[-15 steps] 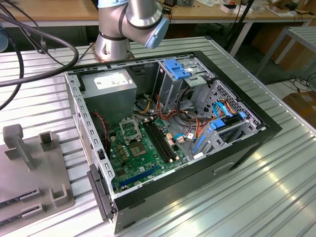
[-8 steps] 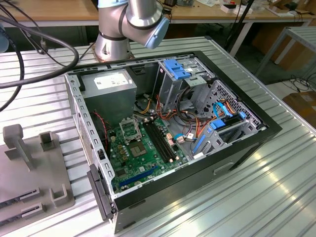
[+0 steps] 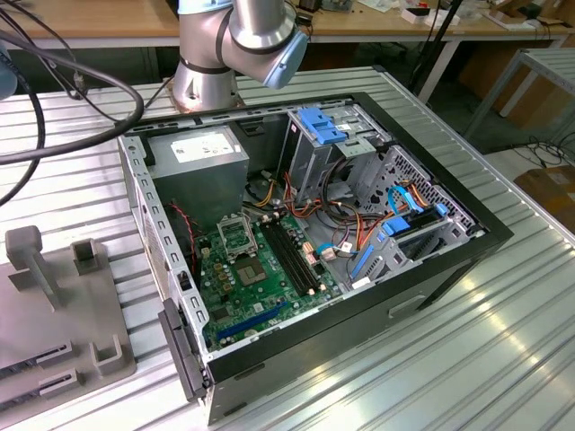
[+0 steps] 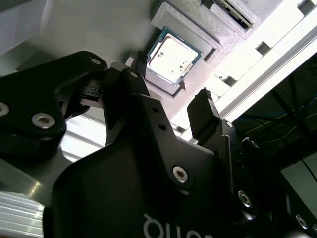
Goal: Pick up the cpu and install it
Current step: 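Pick up the cpu and move it towards the insertion slot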
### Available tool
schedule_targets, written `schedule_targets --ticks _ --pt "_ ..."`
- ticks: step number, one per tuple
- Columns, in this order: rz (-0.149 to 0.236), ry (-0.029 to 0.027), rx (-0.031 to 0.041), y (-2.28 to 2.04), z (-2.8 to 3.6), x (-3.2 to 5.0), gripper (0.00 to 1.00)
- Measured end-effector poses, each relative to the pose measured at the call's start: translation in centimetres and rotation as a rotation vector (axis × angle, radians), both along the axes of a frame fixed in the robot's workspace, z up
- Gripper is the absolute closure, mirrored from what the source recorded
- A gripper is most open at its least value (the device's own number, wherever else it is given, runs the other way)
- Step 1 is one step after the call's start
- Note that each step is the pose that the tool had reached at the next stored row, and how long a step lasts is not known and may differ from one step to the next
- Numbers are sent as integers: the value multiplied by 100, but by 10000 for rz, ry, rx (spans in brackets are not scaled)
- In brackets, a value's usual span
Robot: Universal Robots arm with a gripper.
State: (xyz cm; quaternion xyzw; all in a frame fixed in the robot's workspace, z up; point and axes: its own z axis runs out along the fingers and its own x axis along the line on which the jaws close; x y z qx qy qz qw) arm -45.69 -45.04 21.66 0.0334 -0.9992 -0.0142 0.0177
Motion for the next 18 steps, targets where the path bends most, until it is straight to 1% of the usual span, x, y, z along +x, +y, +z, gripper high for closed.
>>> schedule_targets --ticks 18 --pt "0 0 0 0 -63 0 40"
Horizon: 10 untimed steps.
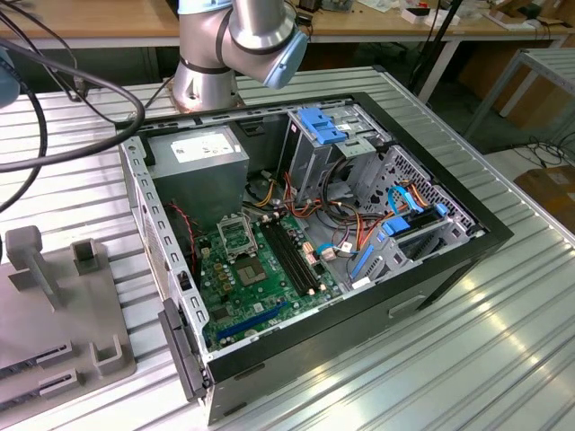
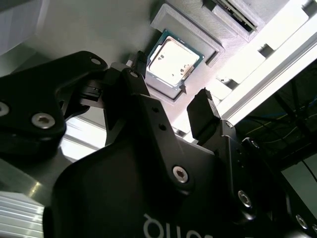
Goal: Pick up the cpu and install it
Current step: 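Pick up the cpu and move it towards the insertion slot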
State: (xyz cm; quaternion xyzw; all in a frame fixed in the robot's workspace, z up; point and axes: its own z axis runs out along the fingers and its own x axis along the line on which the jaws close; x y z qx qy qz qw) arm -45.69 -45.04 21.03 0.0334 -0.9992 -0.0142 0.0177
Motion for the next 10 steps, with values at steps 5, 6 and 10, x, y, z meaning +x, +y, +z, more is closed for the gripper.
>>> schedule_targets --ticks 5,6,10 --pt "0 -1 1 -5 -9 1 40" --pt "2 -1 1 -11 -10 1 40" --pt "0 0 -1 -15 -9 0 40"
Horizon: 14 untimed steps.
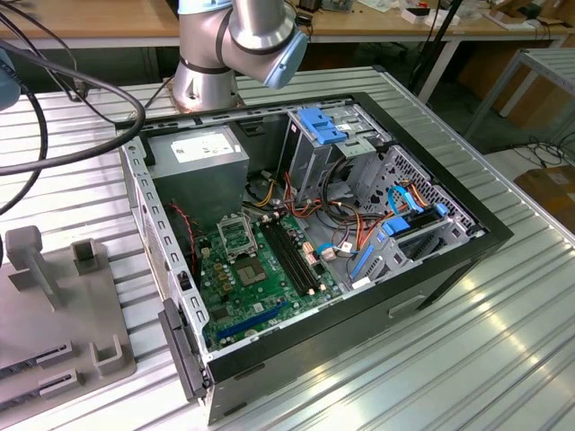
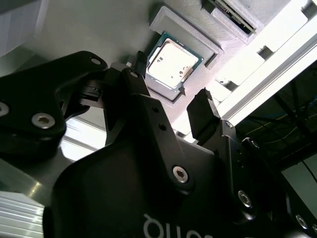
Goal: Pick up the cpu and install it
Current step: 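Pick up the cpu and move it towards the insertion slot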
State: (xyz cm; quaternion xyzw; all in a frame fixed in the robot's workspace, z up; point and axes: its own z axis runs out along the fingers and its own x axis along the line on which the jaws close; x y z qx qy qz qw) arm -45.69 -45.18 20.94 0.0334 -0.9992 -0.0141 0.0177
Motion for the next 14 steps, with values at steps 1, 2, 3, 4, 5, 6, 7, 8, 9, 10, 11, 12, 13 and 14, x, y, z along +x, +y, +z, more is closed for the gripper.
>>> schedule_targets --ticks 1,2,3,4,5,6,7,8,9,10,11,12,13,14 --pt "0 0 0 0 0 0 40" --pt "-1 0 0 0 0 0 40" --pt "0 0 0 -1 0 0 40" --pt "0 0 0 -1 -1 0 40" --pt "0 -2 1 -2 -4 0 40" --pt "1 0 0 -6 -5 0 40" --pt "2 1 -1 -10 -6 0 40" --pt "0 0 0 -11 -8 0 40" --pt "-1 -2 -1 -12 -13 0 40" --pt "-1 -1 -5 -14 -17 -1 40" --pt "-1 0 -11 -14 -24 0 40" --pt "-1 0 -15 -15 -34 0 40" --pt "-1 -1 -21 -15 -45 0 40" --pt "-1 0 -96 -15 -98 0 40"
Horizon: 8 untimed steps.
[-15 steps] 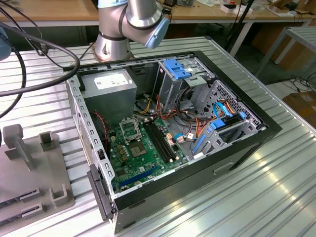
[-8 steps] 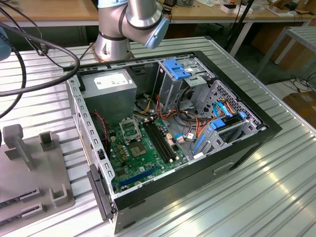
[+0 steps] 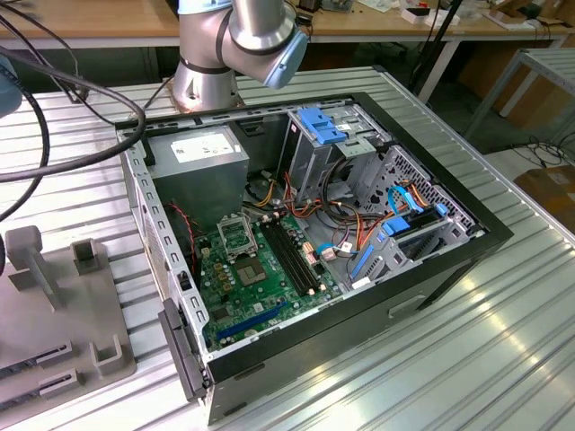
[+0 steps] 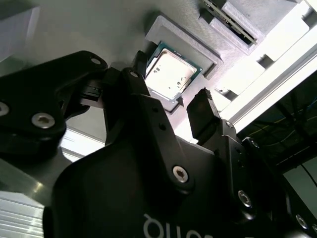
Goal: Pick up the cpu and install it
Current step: 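Pick up the cpu and move it towards the insertion slot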
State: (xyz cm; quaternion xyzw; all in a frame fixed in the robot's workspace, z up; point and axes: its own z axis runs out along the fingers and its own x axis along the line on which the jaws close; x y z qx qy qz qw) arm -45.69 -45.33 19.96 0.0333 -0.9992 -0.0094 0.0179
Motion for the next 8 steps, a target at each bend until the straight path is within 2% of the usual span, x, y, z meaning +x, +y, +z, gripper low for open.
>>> schedule_targets --ticks 1,2,3,4,5,6,7,8 --pt "0 0 -124 1 -31 2 40" --pt "-78 0 -127 2 -37 9 40" --pt "-239 1 -214 1 -49 10 40" --pt "-241 0 -217 2 -49 11 40" --pt "-242 2 -218 2 -49 11 48" --pt "-242 3 -219 2 -48 10 48" --pt "-242 2 -219 2 -48 11 55" --pt "-242 2 -219 2 -48 11 55"
